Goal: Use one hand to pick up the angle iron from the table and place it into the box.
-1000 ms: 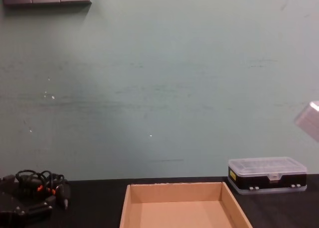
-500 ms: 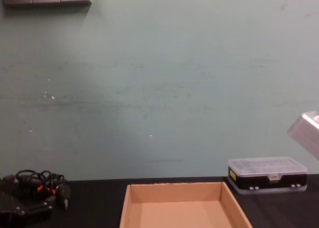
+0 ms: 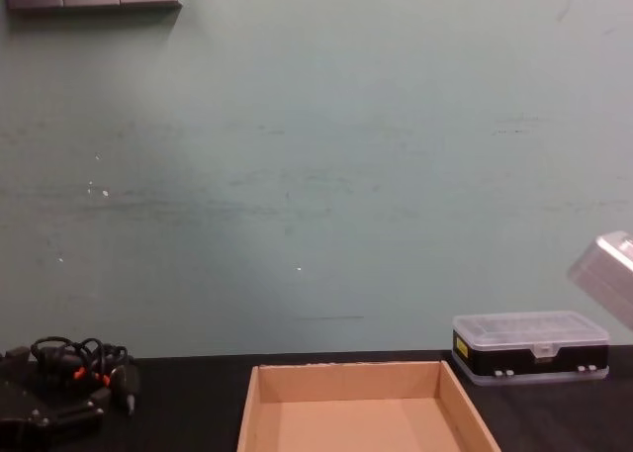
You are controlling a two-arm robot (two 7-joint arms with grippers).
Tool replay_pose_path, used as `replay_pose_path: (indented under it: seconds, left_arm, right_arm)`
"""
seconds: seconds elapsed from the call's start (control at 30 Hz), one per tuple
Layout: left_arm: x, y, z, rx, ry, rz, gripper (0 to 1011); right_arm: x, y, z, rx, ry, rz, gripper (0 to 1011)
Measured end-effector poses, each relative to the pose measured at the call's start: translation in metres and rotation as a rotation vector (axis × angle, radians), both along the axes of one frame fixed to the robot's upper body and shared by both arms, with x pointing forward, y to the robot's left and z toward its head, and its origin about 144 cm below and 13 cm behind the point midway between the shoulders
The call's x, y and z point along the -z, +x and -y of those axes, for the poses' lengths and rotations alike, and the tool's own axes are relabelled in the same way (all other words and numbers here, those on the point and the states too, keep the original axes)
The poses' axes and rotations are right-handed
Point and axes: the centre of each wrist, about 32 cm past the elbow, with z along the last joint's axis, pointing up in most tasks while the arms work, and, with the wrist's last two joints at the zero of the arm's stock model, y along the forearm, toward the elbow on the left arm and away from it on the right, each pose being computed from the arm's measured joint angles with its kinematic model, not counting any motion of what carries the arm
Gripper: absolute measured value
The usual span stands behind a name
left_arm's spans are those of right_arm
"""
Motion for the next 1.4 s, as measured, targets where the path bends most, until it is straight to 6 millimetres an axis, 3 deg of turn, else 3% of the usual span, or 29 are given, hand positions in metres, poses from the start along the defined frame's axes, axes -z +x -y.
replay_pose_path:
  seconds: [0.87, 1.17, 1.4]
  left_arm:
    - [0.000, 0.000, 0.000, 0.000, 0.000, 0.000, 1011]
    - [0.000, 0.000, 0.000, 0.000, 0.000, 0.000, 1011]
    - [0.000, 0.000, 0.000, 0.000, 0.000, 0.000, 1011]
  right_arm:
    - [0.003, -0.001, 0.004, 0.011, 0.018, -0.003, 82]
    - [-0.002, -0.003, 0.006, 0.013, 0.029, 0.014, 73]
    - [-0.026, -0.008, 0.005, -0.015, 0.065, 0.112, 73]
